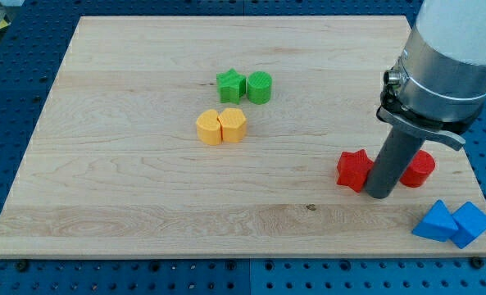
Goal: Push the red star diagonally to the bottom right of the green circle
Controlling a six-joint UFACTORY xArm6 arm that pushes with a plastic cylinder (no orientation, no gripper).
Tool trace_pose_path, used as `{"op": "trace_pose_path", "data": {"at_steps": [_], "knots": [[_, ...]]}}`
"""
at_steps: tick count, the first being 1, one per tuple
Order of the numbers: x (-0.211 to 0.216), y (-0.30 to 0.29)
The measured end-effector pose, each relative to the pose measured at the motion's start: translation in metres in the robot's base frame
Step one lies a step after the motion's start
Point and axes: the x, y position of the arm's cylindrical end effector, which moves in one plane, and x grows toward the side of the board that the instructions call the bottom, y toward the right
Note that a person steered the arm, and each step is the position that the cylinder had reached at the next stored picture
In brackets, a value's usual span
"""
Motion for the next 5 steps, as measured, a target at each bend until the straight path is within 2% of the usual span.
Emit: {"op": "trace_pose_path", "data": {"at_steps": [2,4,5], "knots": [[0.012,0.000],[-0.026,-0.009],[-0.024,-0.008]]}}
